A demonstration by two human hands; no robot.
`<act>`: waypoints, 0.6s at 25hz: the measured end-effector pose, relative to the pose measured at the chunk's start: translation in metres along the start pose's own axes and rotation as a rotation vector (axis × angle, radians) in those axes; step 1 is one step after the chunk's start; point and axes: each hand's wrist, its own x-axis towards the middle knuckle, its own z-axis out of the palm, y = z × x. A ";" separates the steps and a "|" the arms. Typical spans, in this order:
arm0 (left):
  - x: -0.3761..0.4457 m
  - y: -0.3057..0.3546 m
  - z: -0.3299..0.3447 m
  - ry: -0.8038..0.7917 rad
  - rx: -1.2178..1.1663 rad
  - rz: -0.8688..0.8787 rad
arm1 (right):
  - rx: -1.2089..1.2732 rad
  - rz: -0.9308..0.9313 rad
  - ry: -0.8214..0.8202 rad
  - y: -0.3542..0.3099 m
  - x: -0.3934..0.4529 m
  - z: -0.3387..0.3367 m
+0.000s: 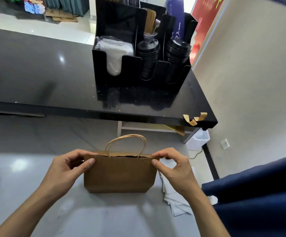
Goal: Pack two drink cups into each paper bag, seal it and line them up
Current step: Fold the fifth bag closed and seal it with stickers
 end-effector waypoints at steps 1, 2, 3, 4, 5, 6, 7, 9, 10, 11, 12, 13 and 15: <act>0.000 0.000 0.000 0.000 0.010 0.003 | -0.009 0.009 -0.017 -0.003 0.002 -0.002; 0.000 -0.001 0.000 -0.001 0.016 0.006 | -0.007 0.018 -0.035 -0.006 0.004 -0.004; 0.000 -0.001 -0.001 -0.003 0.020 0.009 | 0.001 0.024 -0.049 -0.009 0.005 -0.007; 0.000 -0.002 -0.001 -0.008 0.023 0.012 | 0.020 0.028 -0.044 -0.012 0.008 -0.012; 0.000 -0.003 -0.002 -0.012 0.025 0.013 | 0.065 0.038 -0.011 -0.014 0.011 -0.017; 0.000 -0.003 -0.002 -0.013 0.027 0.012 | 0.128 0.061 0.054 -0.014 0.016 -0.022; 0.000 -0.004 -0.002 -0.011 0.029 0.010 | 0.191 0.110 0.154 -0.012 0.022 -0.028; 0.000 -0.003 -0.002 -0.004 0.037 0.012 | 0.313 0.343 0.405 -0.003 0.040 -0.043; 0.000 -0.002 -0.002 -0.006 0.041 0.014 | 0.406 0.503 0.489 0.001 0.049 -0.051; -0.001 -0.001 -0.002 -0.008 0.047 0.017 | 0.514 0.650 0.524 0.005 0.057 -0.058; -0.001 -0.001 -0.002 -0.009 0.053 0.020 | 0.616 0.760 0.519 0.009 0.064 -0.063; -0.001 0.000 -0.001 -0.009 0.059 0.023 | 0.699 0.829 0.485 0.013 0.070 -0.067; -0.002 0.001 -0.001 -0.008 0.059 0.026 | 0.790 0.864 0.411 0.016 0.079 -0.071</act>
